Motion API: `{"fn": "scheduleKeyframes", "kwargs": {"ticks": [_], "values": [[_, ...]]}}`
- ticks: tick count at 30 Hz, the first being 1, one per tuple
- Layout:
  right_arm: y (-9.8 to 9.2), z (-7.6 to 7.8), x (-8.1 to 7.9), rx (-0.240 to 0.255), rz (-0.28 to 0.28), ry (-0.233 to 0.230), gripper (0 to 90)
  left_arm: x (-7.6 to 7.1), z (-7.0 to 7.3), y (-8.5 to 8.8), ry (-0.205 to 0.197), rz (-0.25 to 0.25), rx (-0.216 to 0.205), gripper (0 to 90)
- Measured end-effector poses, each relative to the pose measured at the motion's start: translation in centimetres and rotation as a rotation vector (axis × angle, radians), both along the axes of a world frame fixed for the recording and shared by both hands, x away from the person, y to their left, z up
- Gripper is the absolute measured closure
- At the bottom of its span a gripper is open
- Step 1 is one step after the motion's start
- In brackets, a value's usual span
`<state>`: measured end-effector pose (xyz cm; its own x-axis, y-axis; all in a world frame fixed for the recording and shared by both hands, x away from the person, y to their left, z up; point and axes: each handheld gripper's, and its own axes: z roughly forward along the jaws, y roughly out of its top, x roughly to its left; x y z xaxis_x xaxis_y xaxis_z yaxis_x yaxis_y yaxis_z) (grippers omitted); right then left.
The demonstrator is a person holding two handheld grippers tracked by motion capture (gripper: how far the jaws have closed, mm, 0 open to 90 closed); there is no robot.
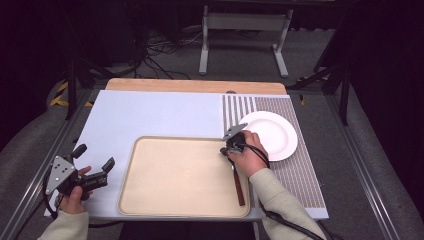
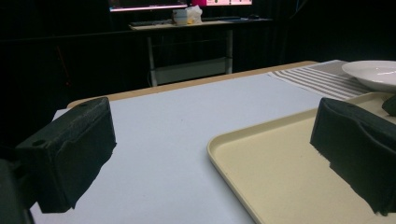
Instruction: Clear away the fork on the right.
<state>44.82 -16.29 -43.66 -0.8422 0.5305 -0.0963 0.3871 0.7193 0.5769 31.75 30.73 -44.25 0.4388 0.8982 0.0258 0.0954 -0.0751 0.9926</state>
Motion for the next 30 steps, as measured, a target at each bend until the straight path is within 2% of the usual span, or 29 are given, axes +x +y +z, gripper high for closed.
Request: {"fn": "scheduleKeyframes", "kwargs": {"ticks": [10, 17, 23, 28, 30], "values": [[-1.3, 0.2, 0.2, -0.002, -0.057, -0.002, 90.0, 0.0, 0.0, 0.0, 0.005, 0.000, 0.000, 0.6], [-1.9, 0.3, 0.3, -0.006, -0.073, -0.010, 90.0, 0.1, -0.1, 0.0, 0.005, 0.000, -0.003, 0.6], [-2.0, 0.5, 0.2, 0.022, -0.077, -0.008, 89.6, 0.1, -0.1, 0.0, 0.006, -0.001, -0.006, 0.6], [-2.0, 1.1, -0.1, 0.078, -0.079, -0.012, 78.3, 0.1, -0.1, 0.0, 0.007, 0.000, -0.009, 0.6], [-2.0, 1.5, -0.3, 0.108, -0.074, -0.016, 69.3, 0.1, -0.1, 0.0, 0.006, 0.000, -0.009, 0.6]]}}
